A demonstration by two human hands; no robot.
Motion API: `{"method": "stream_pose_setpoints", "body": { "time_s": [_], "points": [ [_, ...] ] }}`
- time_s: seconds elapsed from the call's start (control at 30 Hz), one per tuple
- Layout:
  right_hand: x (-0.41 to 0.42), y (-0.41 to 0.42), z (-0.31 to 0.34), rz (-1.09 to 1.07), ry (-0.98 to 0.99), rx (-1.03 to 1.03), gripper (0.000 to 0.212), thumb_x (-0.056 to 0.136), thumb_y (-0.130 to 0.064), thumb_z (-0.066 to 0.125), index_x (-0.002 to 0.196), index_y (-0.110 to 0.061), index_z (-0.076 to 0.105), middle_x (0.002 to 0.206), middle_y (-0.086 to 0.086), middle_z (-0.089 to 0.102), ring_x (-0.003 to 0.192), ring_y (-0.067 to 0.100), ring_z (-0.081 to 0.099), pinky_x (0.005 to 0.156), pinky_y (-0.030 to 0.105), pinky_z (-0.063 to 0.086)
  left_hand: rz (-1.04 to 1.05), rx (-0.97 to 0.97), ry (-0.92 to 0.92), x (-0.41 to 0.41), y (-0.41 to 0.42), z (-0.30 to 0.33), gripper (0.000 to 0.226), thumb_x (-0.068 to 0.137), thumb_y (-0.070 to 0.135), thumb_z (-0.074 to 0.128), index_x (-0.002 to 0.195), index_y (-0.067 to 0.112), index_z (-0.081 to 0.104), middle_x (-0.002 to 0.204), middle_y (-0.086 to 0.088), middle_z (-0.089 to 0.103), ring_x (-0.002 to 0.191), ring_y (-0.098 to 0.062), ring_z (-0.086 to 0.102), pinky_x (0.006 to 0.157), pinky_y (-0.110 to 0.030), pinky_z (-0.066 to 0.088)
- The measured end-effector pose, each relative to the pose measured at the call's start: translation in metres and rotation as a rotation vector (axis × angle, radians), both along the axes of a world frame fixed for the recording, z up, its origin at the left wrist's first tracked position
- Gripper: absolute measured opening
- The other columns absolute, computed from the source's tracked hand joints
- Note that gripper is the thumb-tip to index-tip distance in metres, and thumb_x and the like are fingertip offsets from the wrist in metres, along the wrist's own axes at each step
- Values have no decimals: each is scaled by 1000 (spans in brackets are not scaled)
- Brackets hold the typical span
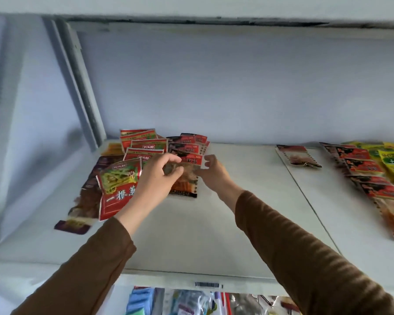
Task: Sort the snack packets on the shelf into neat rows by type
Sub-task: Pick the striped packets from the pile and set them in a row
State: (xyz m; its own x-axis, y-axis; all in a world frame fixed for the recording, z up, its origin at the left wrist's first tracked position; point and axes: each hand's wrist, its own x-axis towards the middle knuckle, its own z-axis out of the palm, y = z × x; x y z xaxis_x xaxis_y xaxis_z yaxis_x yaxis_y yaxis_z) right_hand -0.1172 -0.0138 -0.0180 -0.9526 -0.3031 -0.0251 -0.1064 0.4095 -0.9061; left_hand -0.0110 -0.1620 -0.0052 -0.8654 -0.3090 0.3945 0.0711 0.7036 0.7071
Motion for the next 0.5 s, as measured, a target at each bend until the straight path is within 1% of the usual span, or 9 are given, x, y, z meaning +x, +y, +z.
{"method": "stream_pose_setpoints", "body": {
  "time_s": [0.07, 0.17, 0.2, 0.23, 0.3, 0.33, 0.4, 0.43, 0.5],
  "points": [
    [-4, -22, -3, -55, -115, -69, 42, 90, -26, 70, 122, -28, 41, 99, -17, 54, 78, -2, 52, 65, 15, 40, -40, 25, -7, 1, -12, -2, 17, 95, 32, 69, 112, 32, 69, 119, 16, 61, 105, 3, 51, 80, -5, 31],
    [-7, -43, -4, -145, -308, -223, 44, 101, -39, 46, 135, -12, 38, 130, 6, 59, 99, 11, 56, 87, 25, 38, -94, 38, -9, -1, -22, -5, 18, 94, 31, 69, 112, 30, 69, 119, 14, 64, 107, 0, 52, 81, -7, 33],
    [-9, -45, -5, -180, -339, -245, 46, 102, -36, 44, 139, -10, 34, 137, 12, 54, 106, 16, 55, 90, 29, 38, -110, 48, -9, -1, -25, -6, 18, 94, 31, 69, 112, 30, 69, 119, 14, 63, 105, 3, 52, 81, -6, 33],
    [-14, -46, -6, -220, -325, -217, 53, 99, -26, 51, 144, -9, 29, 138, 15, 51, 107, 19, 54, 88, 31, 39, -124, 62, -9, -3, -28, -7, 17, 95, 31, 69, 112, 30, 68, 118, 15, 63, 103, 7, 51, 80, -6, 33],
    [-21, -48, -11, -307, -242, -169, 65, 91, -11, 62, 146, -7, 28, 126, 14, 54, 95, 18, 55, 76, 31, 45, -152, 93, -10, -5, -32, -8, 17, 95, 32, 68, 112, 31, 68, 118, 17, 62, 105, 14, 49, 81, -7, 34],
    [-22, -49, -10, -314, -236, -156, 62, 89, -9, 63, 144, -7, 34, 118, 11, 57, 91, 17, 57, 72, 31, 47, -162, 105, -11, -7, -34, -8, 17, 95, 32, 68, 112, 32, 68, 118, 18, 62, 106, 15, 49, 81, -8, 35],
    [-27, -51, -11, -322, -247, -189, 42, 89, -8, 63, 130, -6, 53, 106, 8, 67, 89, 21, 66, 68, 31, 52, -171, 131, -8, -11, -35, -7, 17, 95, 33, 67, 112, 33, 67, 117, 20, 62, 106, 15, 50, 79, -7, 37],
    [-27, -52, -11, -320, -264, -228, 29, 90, -7, 63, 119, -8, 62, 98, 7, 71, 82, 20, 69, 63, 28, 53, -170, 144, 1, -12, -35, -7, 17, 95, 32, 67, 112, 33, 68, 114, 21, 62, 104, 16, 52, 77, -5, 38],
    [-28, -54, -11, -307, -276, -309, 10, 91, -5, 63, 98, -12, 67, 83, 5, 73, 63, 14, 68, 49, 22, 50, -169, 164, 16, -16, -34, -6, 15, 94, 31, 68, 109, 34, 68, 110, 20, 63, 101, 15, 54, 76, -1, 39]
  ]
}}
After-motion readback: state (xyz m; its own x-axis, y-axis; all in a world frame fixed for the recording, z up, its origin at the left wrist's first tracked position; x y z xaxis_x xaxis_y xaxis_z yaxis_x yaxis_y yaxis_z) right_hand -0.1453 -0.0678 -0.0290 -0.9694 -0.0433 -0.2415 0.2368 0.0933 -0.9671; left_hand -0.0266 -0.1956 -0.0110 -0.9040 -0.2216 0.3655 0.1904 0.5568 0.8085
